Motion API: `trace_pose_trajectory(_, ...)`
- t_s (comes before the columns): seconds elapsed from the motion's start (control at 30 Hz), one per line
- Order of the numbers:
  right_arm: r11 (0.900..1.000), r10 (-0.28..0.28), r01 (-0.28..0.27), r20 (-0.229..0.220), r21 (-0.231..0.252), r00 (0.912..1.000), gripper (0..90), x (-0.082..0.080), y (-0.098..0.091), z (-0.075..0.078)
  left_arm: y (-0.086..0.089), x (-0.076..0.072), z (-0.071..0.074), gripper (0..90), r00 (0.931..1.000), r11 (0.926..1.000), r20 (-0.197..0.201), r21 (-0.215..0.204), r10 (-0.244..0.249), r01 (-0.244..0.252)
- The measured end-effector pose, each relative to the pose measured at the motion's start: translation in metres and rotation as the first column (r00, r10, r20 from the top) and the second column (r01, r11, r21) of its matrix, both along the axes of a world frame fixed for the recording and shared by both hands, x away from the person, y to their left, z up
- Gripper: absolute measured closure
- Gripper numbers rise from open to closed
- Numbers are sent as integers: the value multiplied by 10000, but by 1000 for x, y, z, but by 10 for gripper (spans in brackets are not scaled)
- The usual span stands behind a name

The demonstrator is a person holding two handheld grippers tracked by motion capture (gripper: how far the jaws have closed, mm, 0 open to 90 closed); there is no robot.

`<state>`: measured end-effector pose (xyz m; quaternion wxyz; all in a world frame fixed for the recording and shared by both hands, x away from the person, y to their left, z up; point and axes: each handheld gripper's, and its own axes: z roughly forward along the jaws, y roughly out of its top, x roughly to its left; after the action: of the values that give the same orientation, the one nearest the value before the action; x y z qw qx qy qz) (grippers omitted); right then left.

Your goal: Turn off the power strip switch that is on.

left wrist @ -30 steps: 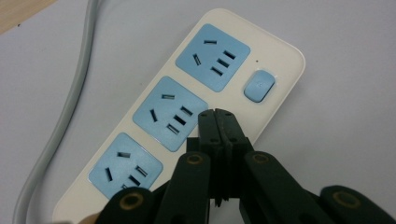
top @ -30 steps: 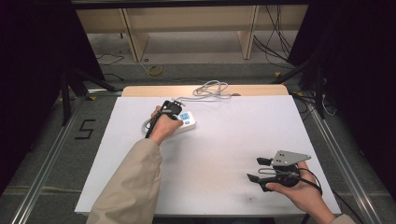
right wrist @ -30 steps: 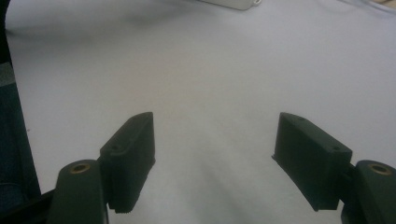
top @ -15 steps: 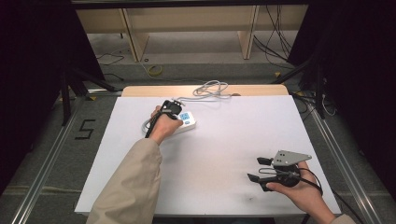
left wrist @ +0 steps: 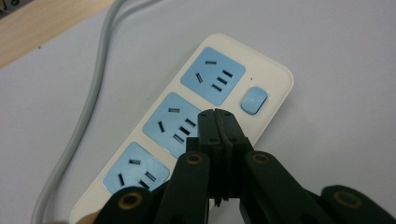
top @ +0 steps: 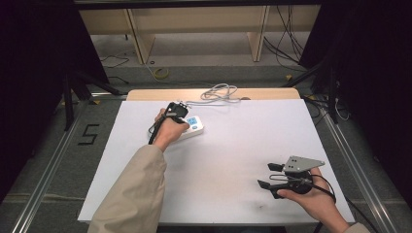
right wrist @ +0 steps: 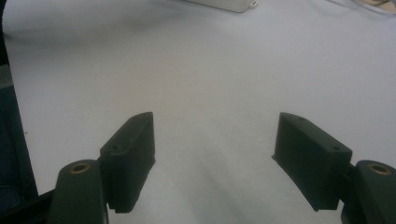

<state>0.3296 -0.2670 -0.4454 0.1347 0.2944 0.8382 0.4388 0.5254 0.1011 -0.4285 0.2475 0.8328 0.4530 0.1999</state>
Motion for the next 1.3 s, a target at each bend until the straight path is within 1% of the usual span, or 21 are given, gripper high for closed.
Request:
trace_pose_trajectory(0.1,10000,19,-19,-12,-16,10000,294,0,0,0,3,-3,5,894,9998,9997,169,-247,45,-41)
trace_pose_trajectory(0.13,10000,13,-13,-8,-20,10000,294,0,0,0,4,-4,7,830,9998,9998,185,-206,-1,4)
trace_pose_trajectory(0.27,10000,-1,1,-5,-3,10000,294,0,0,0,10,-10,15,806,9989,9990,464,-437,42,-21)
trace_pose_trajectory(0.3,10000,-3,3,-4,-3,10000,294,0,0,0,11,-11,18,777,9987,9987,517,-504,17,9)
trace_pose_trajectory(0.33,10000,-3,3,-4,-3,10000,294,0,0,0,12,-12,20,777,9985,9983,554,-587,41,-9)
trace_pose_trajectory(0.4,10000,1,-1,4,-16,10000,293,0,0,0,15,-16,24,738,9981,9970,615,-778,-5,53)
trace_pose_trajectory(0.43,10000,4,-4,-9,-2,10000,293,0,0,0,16,-17,26,715,9978,9963,658,-852,-27,83)
trace_pose_trajectory(0.47,10000,-10,10,-13,-10,10000,294,0,0,0,17,-19,27,662,9975,9957,709,-922,-40,105)
trace_pose_trajectory(0.5,10000,-10,10,-13,-10,10000,294,0,0,0,18,-20,28,662,9971,9954,764,-949,-63,136)
trace_pose_trajectory(0.57,10000,-43,43,-7,-14,10000,293,0,0,0,20,-23,30,615,9956,9933,928,-1141,-100,206)
trace_pose_trajectory(0.67,10000,-53,53,4,-5,10000,293,0,0,0,23,-27,30,503,9947,9898,1019,-1391,-171,313)
trace_pose_trajectory(0.7,10000,-47,47,-1,-7,10000,293,0,0,0,24,-29,29,434,9941,9888,1064,-1452,-191,346)
trace_pose_trajectory(0.73,10000,-47,47,-1,-7,10000,293,0,0,0,25,-31,29,434,9939,9881,1089,-1500,-166,330)
trace_pose_trajectory(0.87,10000,-54,54,-8,-7,10000,292,0,0,0,31,-40,27,341,9949,9840,1006,-1768,-37,215)
trace_pose_trajectory(0.9,10000,-53,53,-9,3,10000,292,0,0,0,32,-43,26,305,9953,9833,960,-1802,-82,255)
trace_pose_trajectory(0.97,10000,-48,48,-14,1,10000,292,0,0,0,35,-48,25,289,9962,9823,849,-1841,-189,344)
trace_pose_trajectory(1.03,10000,-41,41,-12,-7,10000,291,1,0,0,36,-54,24,259,9954,9815,891,-1844,-364,524)
trace_pose_trajectory(1.1,10000,-17,17,-9,-35,10000,291,1,0,0,37,-61,24,251,9943,9784,960,-1967,-453,636)
trace_pose_trajectory(1.13,10000,-23,23,-8,-25,10000,290,1,0,0,37,-65,23,245,9932,9776,1041,-1977,-529,728)
trace_pose_trajectory(1.17,10000,-31,31,-10,-22,10000,290,1,0,0,37,-68,24,241,9912,9776,1108,-1894,-717,919)
trace_pose_trajectory(1.3,10000,-73,73,-31,17,10000,288,1,0,-1,36,-84,24,216,9835,9693,1479,-2065,-1039,1335)
